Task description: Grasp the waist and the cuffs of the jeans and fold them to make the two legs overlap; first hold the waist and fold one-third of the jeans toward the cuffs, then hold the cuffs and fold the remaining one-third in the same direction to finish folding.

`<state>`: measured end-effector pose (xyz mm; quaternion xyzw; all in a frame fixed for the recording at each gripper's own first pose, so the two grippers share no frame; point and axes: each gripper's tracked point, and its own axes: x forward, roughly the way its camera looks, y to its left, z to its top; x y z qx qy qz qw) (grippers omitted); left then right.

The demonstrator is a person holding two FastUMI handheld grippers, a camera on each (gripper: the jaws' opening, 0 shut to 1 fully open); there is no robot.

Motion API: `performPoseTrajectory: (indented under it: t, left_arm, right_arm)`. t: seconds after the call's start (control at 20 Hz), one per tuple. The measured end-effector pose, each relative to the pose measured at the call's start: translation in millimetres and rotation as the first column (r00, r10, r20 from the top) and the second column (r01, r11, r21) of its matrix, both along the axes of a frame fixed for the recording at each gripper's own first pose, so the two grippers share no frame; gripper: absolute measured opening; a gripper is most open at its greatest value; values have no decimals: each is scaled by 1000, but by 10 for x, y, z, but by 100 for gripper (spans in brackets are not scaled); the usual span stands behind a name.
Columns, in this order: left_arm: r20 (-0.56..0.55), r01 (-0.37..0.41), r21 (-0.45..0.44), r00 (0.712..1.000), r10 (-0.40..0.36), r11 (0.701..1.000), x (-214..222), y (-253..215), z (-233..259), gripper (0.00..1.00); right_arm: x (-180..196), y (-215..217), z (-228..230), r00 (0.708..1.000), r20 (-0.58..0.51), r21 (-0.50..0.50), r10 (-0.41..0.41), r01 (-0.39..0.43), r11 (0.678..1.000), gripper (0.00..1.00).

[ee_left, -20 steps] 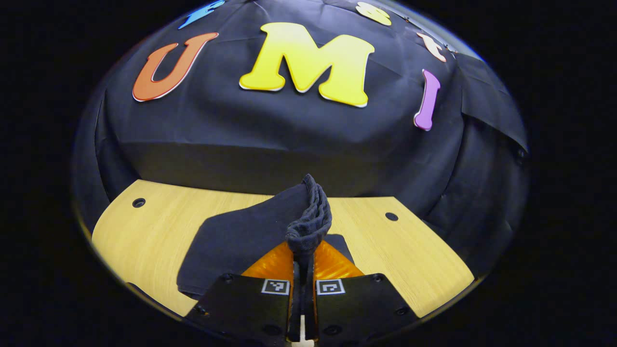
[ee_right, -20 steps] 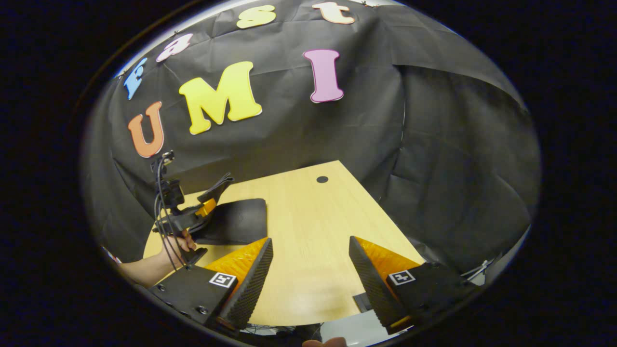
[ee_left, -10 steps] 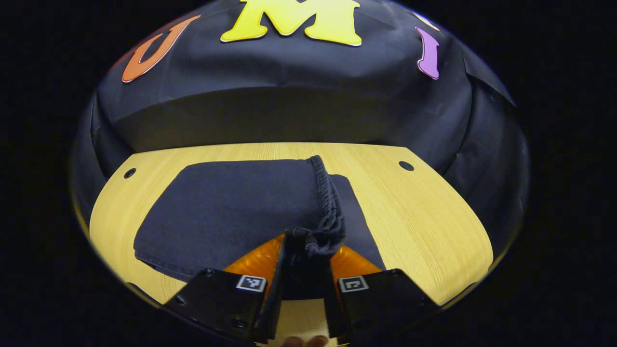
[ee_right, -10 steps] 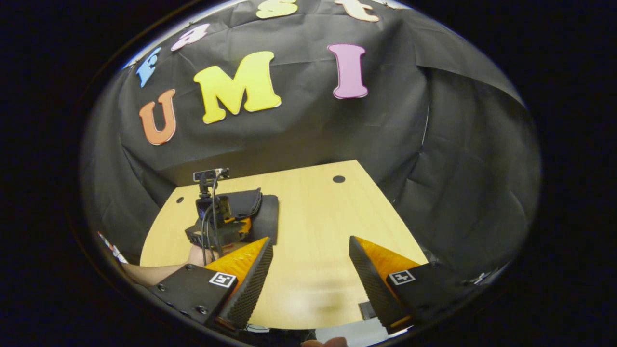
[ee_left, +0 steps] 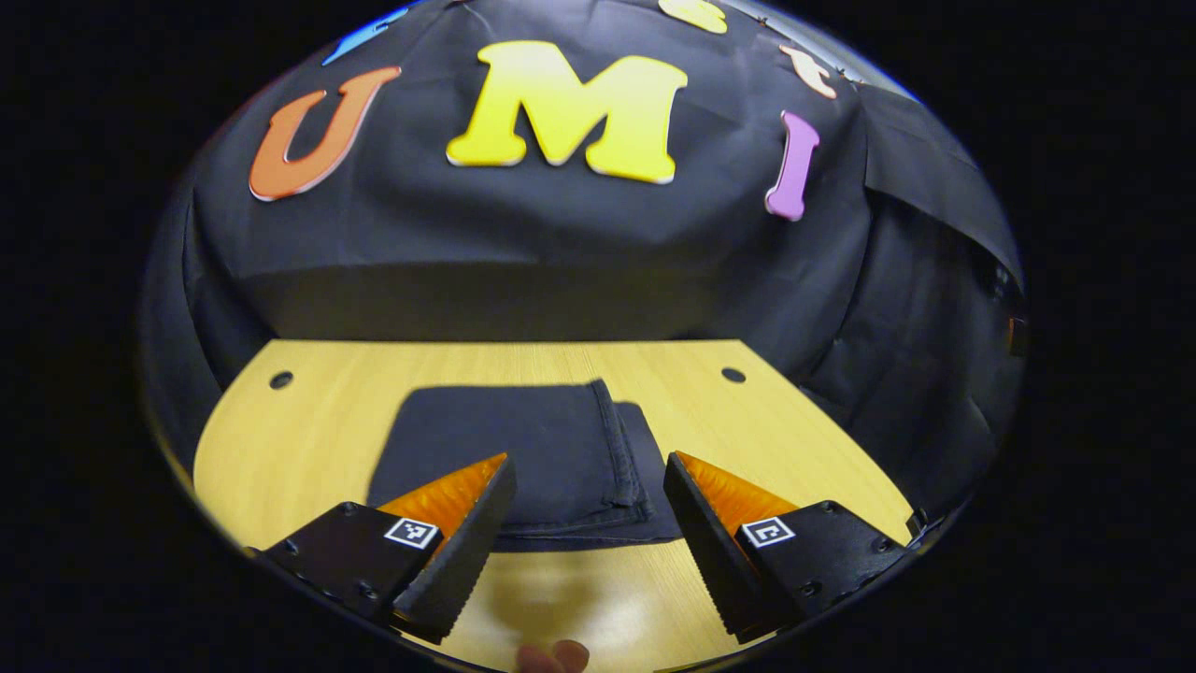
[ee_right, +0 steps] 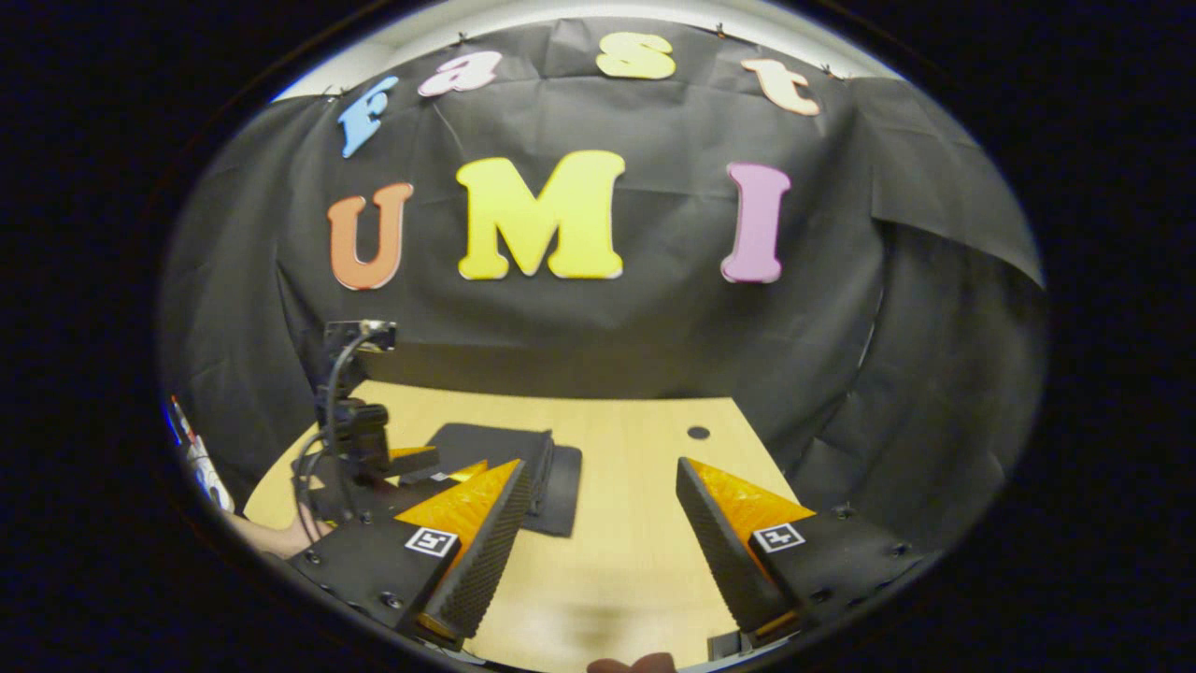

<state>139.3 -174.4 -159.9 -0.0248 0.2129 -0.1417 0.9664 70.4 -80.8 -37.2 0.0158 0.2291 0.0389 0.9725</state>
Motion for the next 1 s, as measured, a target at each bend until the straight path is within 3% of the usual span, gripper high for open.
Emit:
performPoseTrajectory:
  t: [0.25, 0.5, 0.55, 0.7, 0.8, 0.9, 1.0]
  left_arm:
    - [151, -84, -84, 984, 96, 993, -521, 651, 1167, 98]
    - [379, -196, -101, 899, 220, 975, -979, 1356, 2179, 98]
    - [404, -205, -101, 886, 228, 974, -1099, 1443, 2282, 100]
    - [456, -218, -97, 857, 238, 971, -1263, 1558, 2469, 98]
    - [466, -215, -97, 853, 235, 972, -1335, 1558, 2516, 98]
    - [483, -206, -95, 846, 226, 974, -1426, 1576, 2536, 98]
    - [491, -194, -83, 846, 210, 977, -1528, 1558, 2520, 98]
  right_arm:
    - [87, 528, 568, 986, 159, 12, 46, -48, 999, 98]
    - [55, 779, 1097, 949, 315, 49, -23, 7, 999, 98]
    - [30, 823, 1175, 937, 347, 48, -28, 12, 999, 93]
    - [-64, 959, 1267, 914, 405, 26, -32, 24, 999, 93]
    - [-165, 1105, 1201, 917, 398, 19, -12, 5, 1000, 93]
    - [-231, 1184, 1167, 922, 388, 19, -1, -7, 1000, 100]
    - [-270, 1225, 1164, 924, 383, 29, -3, -9, 1000, 98]
